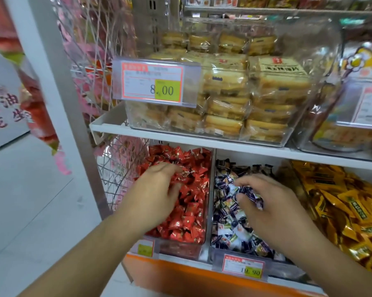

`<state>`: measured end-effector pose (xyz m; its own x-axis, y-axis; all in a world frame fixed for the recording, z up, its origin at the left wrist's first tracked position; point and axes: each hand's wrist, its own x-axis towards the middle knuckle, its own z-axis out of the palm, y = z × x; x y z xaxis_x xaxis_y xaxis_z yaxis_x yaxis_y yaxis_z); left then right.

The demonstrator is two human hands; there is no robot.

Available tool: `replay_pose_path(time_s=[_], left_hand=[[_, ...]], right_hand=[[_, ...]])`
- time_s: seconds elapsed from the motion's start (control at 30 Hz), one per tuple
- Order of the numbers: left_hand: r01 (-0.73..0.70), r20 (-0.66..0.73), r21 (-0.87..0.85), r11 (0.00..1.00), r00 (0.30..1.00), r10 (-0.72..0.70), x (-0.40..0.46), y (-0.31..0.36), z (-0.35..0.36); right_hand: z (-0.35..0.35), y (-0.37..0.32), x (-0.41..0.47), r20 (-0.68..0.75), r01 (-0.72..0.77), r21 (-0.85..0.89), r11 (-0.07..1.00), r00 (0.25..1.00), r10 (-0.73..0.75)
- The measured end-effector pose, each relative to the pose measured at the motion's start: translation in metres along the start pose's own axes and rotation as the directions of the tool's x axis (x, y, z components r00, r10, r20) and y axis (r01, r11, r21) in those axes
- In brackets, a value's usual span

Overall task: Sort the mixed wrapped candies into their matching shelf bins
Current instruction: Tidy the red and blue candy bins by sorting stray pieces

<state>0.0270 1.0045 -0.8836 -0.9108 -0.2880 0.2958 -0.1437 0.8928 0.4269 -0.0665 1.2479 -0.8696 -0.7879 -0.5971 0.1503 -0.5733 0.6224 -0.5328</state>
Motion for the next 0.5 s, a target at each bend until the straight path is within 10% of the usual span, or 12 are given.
replay_pose_path(time_s=[0.5], left_hand=[[0.142,0.090,0.174,0.974,0.983,-0.160,0.031,-0.039,0.009]], right_hand=[[0.038,-0.029,0.024,0.155,0.231,-0.040,0.972,0.963,-0.222]])
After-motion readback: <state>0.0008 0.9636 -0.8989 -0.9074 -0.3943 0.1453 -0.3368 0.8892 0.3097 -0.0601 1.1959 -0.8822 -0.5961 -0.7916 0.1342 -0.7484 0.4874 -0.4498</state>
